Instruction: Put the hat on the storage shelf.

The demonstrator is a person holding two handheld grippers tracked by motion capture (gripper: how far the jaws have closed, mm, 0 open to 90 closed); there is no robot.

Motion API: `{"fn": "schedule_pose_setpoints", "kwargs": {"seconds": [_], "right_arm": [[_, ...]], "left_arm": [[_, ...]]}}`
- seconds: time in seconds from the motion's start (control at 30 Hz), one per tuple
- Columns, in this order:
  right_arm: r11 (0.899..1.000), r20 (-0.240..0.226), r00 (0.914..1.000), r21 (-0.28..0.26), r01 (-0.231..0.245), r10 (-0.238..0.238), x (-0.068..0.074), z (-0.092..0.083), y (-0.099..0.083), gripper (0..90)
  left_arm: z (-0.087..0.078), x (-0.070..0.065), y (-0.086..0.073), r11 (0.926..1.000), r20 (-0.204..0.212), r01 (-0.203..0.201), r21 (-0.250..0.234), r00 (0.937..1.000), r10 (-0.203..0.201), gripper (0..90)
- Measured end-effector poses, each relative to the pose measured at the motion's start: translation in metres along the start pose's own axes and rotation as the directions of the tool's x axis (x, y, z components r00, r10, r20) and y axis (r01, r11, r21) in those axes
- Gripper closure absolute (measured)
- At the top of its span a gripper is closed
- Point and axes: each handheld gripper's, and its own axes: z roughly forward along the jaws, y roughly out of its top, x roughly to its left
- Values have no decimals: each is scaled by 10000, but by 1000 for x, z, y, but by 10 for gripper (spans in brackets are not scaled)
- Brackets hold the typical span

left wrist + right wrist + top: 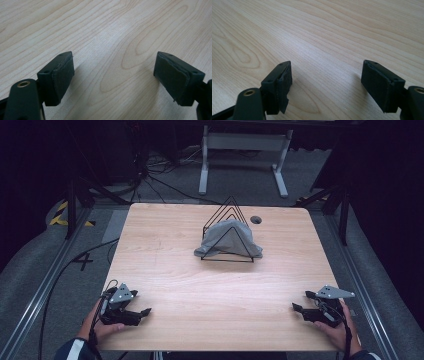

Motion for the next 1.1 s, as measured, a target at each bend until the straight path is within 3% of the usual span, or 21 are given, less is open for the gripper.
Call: {"fn": "schedule_pose_setpoints", "kwargs": {"seconds": [0.77, 0.8, 1.03, 1.07, 1.1], "right_arm": [[9998, 215, 9995, -24, -221, 222, -1, 1, 1, 236], [9997, 218, 9995, -24, -224, 224, -1, 1, 1, 236], [9996, 269, 9993, -13, -274, 274, -1, 1, 0, 236], [9996, 271, 9992, -15, -281, 281, -1, 1, 0, 236], [9996, 272, 9992, -16, -278, 278, -1, 1, 0, 236]], "left_arm": [[1, 1, 1, 10000, -119, -88, 6, 9999, 88, 143], [2, 0, 1, 10000, -68, 69, -23, 10000, -69, 142], [1, 1, 1, 10000, -128, -86, 8, 9999, 86, 142], [2, -1, 0, 9998, 4, 174, -3, 9998, -174, 142], [2, -1, 0, 9999, -42, 130, -5, 9999, -130, 142]]}}
